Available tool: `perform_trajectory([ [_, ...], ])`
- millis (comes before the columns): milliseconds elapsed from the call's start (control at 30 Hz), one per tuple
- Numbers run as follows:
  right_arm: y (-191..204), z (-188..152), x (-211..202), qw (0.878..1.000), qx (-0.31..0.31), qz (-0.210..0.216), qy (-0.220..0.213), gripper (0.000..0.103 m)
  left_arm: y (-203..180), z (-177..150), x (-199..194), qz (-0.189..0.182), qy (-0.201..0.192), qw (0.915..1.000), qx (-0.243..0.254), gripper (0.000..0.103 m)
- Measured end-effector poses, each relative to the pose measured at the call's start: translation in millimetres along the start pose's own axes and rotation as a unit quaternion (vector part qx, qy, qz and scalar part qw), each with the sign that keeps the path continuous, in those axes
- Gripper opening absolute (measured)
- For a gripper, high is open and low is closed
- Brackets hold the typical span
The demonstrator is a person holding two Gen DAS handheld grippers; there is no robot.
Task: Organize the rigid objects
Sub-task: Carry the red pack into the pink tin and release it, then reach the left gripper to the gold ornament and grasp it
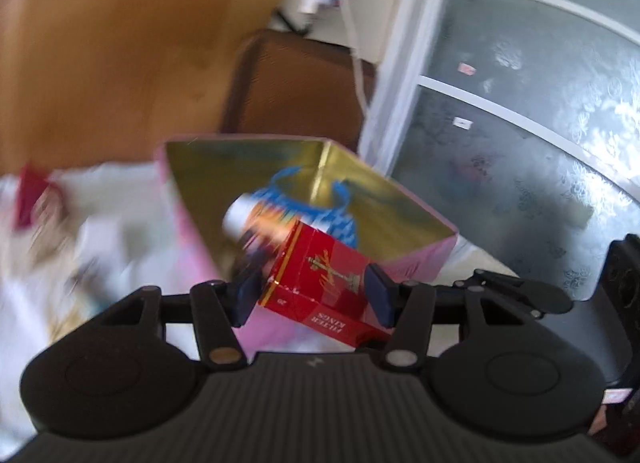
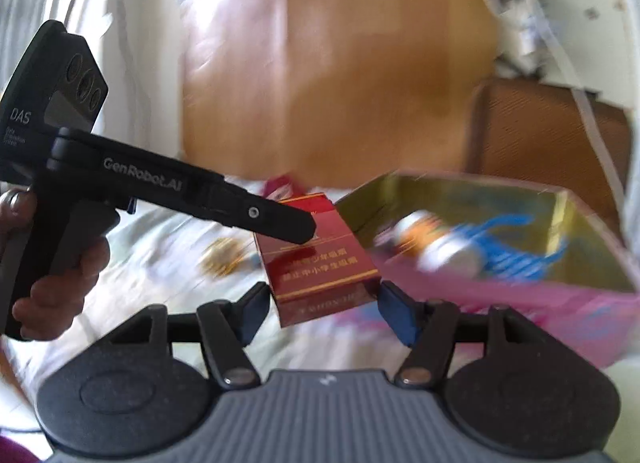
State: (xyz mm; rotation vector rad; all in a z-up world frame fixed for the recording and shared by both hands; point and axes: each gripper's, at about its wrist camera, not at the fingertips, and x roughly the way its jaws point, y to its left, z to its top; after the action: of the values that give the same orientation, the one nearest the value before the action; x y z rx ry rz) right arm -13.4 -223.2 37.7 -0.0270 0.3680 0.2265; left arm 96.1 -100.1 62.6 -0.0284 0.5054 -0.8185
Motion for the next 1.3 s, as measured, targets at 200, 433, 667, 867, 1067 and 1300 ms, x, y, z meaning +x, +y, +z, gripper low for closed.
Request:
perform_trajectory([
  [200, -67.1, 16.1, 10.9, 0.997, 0.024, -0.078, 0.012, 0.063, -31.1, 37.0, 82.3, -0.036, 0.019, 0.9991, 0.004, 0.059],
  [433, -108.3, 2.0, 30.4, 0.982, 0.069, -0.174, 0.020, 0.071, -54.0, 21.4, 127.1, 0.011, 0.057, 0.9977, 0.034, 0.062],
  [667, -93.8, -5.8, 7.5, 0.983, 0.102, -0.150, -0.033, 0.074, -33.6, 11.2, 57.0, 0.014, -0.002, 0.9996, 0.023, 0.064],
  [867, -54.8, 5.9, -11.2, 0.990, 0.098, -0.053, -0.087, 0.062, 20.6, -28.0, -35.2, 0.092, -0.064, 0.9935, -0.019, 0.070],
  [1067, 22.9, 12.7, 33.8, 0.996, 0.045, 0.076, -0.016, 0.051, 85.4, -83.0, -83.5, 0.230, -0.038, 0.9707, -0.059, 0.070],
  [1300, 111.4, 14.9, 120.0, 0.988, -0.015, 0.122, 0.094, 0.053, 132.8, -105.0, -117.3, 0.277, -0.068, 0.9475, -0.144, 0.070],
])
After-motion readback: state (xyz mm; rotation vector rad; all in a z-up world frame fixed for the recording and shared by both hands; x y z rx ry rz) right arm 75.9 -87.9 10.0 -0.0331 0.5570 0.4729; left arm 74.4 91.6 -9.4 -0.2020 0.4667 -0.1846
